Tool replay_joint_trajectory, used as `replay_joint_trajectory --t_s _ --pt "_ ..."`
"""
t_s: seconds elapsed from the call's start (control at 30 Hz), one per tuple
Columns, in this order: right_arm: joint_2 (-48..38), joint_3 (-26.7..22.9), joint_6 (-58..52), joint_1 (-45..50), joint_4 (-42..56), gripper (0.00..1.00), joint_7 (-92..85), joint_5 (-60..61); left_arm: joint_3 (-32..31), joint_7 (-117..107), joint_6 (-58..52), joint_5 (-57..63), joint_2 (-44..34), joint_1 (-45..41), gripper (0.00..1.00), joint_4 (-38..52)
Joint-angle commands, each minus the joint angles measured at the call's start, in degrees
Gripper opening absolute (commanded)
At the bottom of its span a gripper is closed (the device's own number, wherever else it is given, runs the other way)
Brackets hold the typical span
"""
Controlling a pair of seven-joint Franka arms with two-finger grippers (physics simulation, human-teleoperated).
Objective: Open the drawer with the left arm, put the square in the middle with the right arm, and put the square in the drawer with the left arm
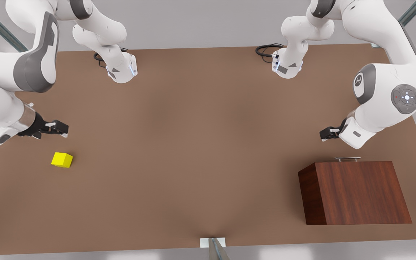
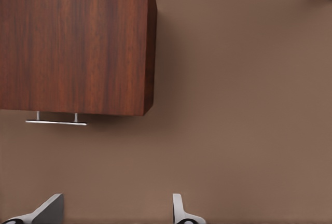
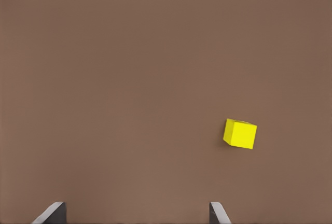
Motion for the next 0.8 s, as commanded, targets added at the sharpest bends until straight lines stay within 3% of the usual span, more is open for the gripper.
replay_joint_trajectory --t_s 0.0,0.1,0.17,0.27,0.3,0.47,0.6,0.67,0.77 --pt "0.0 0.0 0.1 0.0 0.0 1.0 0.0 0.0 0.0 0.0 0.0 0.1 0.0 0.0 1.0 0.0" --pt "-0.5 -0.2 4.7 0.0 -4.1 1.0 0.0 -0.3 0.9 -8.5 1.0 0.2 -1.1 0.0 1.0 -1.5" --pt "-1.1 -0.5 10.3 -0.7 -9.8 1.0 0.4 -0.3 2.1 -28.9 11.9 0.1 -7.6 0.1 1.0 -13.3" --pt "-3.5 -2.3 22.9 -1.2 -22.9 1.0 0.8 0.4 3.4 -47.7 23.5 0.2 -11.5 0.1 1.0 -23.7" --pt "-2.5 -2.3 24.6 -2.5 -24.4 1.0 0.9 0.4 4.1 -53.0 32.8 0.2 -14.7 0.1 1.0 -31.8" --pt "0.5 -10.1 36.4 -3.0 -32.4 1.0 3.4 2.0 5.8 -60.9 45.3 0.1 -17.7 1.0 1.0 -43.6" --pt "6.4 -12.5 38.2 -4.5 -30.2 1.0 2.8 4.5 8.3 -60.9 51.7 0.1 -18.6 1.1 1.0 -50.5" --pt "11.4 -12.5 44.7 -6.2 -29.6 1.0 0.6 5.6 8.6 -60.9 53.4 0.1 -17.3 2.2 1.0 -51.3" --pt "14.7 -13.4 46.4 -7.6 -29.8 1.0 -0.2 14.8 8.7 -60.9 55.6 -0.2 -15.0 3.8 1.0 -51.3"
